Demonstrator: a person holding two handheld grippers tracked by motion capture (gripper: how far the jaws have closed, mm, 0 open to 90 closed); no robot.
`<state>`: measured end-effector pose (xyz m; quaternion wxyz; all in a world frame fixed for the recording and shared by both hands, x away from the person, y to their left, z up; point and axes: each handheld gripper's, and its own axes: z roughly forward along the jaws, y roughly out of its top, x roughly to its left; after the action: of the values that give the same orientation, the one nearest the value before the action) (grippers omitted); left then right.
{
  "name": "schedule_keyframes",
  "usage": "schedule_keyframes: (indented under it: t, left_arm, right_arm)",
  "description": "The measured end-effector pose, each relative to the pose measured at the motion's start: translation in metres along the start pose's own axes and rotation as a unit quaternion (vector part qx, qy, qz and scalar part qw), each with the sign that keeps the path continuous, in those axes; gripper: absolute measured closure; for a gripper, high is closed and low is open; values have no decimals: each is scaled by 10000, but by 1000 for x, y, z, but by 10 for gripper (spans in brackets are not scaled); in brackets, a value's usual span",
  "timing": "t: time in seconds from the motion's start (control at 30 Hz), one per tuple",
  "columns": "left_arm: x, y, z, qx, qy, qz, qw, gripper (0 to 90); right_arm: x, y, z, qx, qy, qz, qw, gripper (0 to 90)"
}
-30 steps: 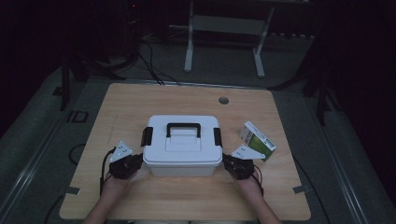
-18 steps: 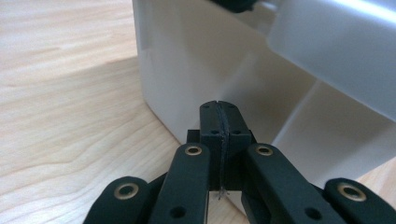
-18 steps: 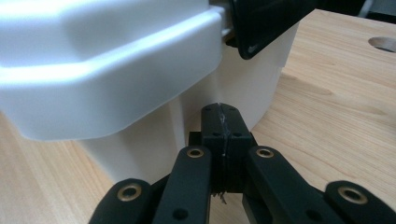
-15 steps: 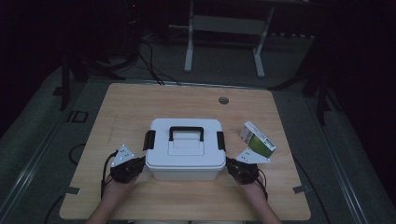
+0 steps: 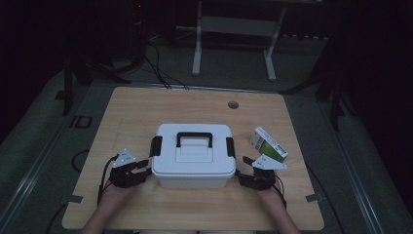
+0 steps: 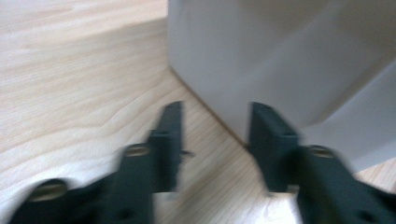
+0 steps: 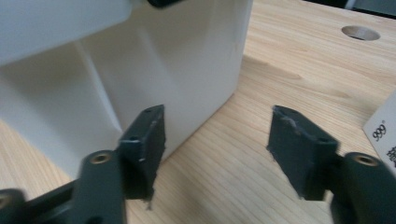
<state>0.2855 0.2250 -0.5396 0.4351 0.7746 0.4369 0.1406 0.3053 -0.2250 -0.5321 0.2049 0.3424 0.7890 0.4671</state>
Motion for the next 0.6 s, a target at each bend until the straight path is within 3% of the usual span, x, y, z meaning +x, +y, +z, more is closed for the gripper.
schedule_keyframes:
  t: [0.03, 0.1, 0.2, 0.43, 0.53, 0.6]
  left_arm:
    - [1, 0, -1, -9, 40, -7, 10000, 451]
    - [5, -1, -2, 17, -78, -95, 9999, 383]
    - [9, -2, -4, 111, -215, -136, 9996, 325]
    - [13, -5, -9, 271, -133, -122, 9995, 241]
    - [20, -10, -17, 404, 46, -101, 9991, 179]
    - [23, -11, -20, 416, 3, -158, 9990, 179]
  right_arm:
    - [-1, -1, -1, -44, 22, 5, 10000, 269]
    - [-4, -2, -2, -16, 131, 14, 9999, 184]
    - [-7, -3, -4, -23, 232, 52, 9997, 140]
    - [-9, -6, -8, 16, 405, -34, 9992, 140]
    - [-9, -9, -13, 0, 340, -197, 9992, 142]
    - [-9, -11, -17, 56, 288, -251, 9993, 144]
